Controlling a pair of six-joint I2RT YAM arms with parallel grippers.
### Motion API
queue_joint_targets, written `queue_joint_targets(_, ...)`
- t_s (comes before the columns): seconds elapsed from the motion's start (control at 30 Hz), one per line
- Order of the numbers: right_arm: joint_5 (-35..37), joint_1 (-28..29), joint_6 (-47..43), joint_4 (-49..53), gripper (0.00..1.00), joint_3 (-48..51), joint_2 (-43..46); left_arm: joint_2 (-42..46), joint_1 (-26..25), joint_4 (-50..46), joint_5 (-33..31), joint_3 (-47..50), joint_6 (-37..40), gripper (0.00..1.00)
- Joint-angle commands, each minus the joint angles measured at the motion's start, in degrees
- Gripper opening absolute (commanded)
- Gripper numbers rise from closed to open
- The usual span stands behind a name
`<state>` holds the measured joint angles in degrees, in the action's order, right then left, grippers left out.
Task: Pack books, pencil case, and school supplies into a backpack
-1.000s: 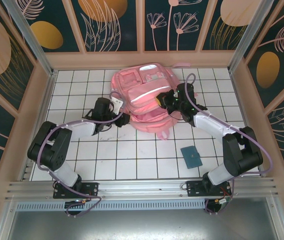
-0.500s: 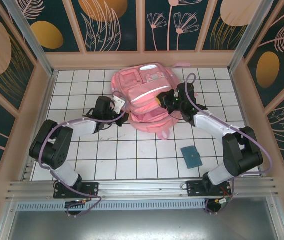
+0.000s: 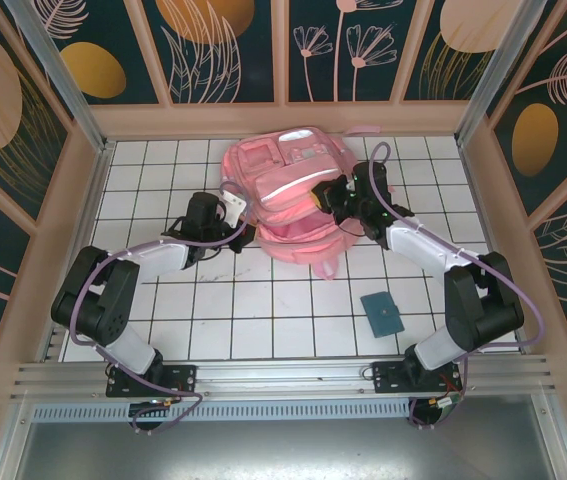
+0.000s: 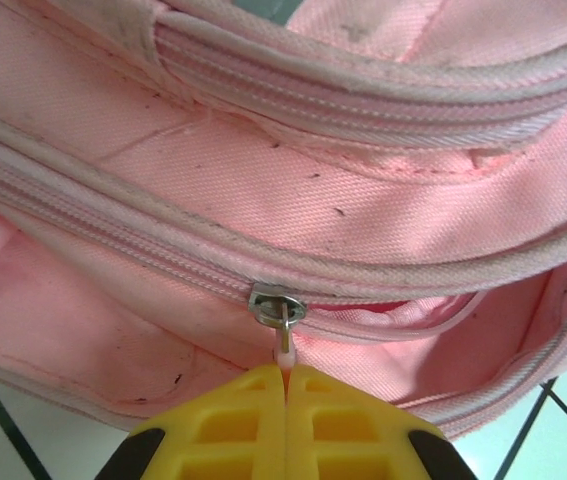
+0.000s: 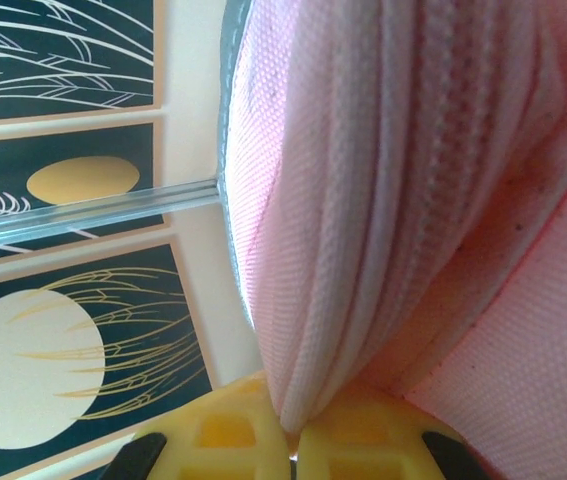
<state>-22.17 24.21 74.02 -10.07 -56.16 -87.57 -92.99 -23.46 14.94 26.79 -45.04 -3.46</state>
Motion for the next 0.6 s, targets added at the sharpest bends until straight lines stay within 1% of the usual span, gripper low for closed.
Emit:
queue_joint_targets(0.0, 1.94, 0.11, -2.34, -6.23, 0.0, -3.73, -1.19, 0.62, -0.99, 1.0, 4.9, 0.27, -0.91, 0.0)
queue_joint_targets(0.07, 1.77, 0.49, -2.36, -7.2, 0.0, -3.6, -1.98, 1.85, -1.89, 1.44, 5.26, 1.1, -1.94, 0.0)
queue_joint_targets(0.23, 1.17, 1.09, -2.53, -9.18, 0.0, -3.55, -3.9, 4.12, -5.13, 4.46, 6.4, 3.05, -8.16, 0.0)
queue_joint_targets(0.37, 1.09, 1.46, -2.7, -9.49, 0.0, -3.03, -4.3, 4.73, -6.84, 9.38, 7.09, 3.56, -14.04, 0.0)
queue_joint_targets(0.4, 0.99, 1.46, -2.65, -9.49, 0.0, -2.68, -4.36, 5.39, -6.99, 7.8, 3.17, 3.34, -15.09, 0.0)
queue_joint_targets(0.47, 1.42, 1.37, -2.89, -8.81, 0.0, -1.97, -3.71, 7.23, -6.94, 3.1, -7.09, 3.51, -15.16, 0.0)
queue_joint_targets(0.5, 1.96, 1.29, -3.15, -8.33, 0.0, -1.5, -3.1, 7.97, -6.82, 0.5, -11.72, 3.68, -14.6, 0.03)
queue_joint_targets(0.53, 2.42, 1.13, -3.43, -7.82, 0.0, -1.09, -2.46, 8.59, -6.69, -1.26, -14.23, 3.94, -13.65, 0.09)
queue_joint_targets(0.57, 2.76, 0.96, -3.72, -7.45, 0.0, -0.82, -2.02, 8.95, -6.46, -2.57, -15.3, 3.99, -12.9, 0.17)
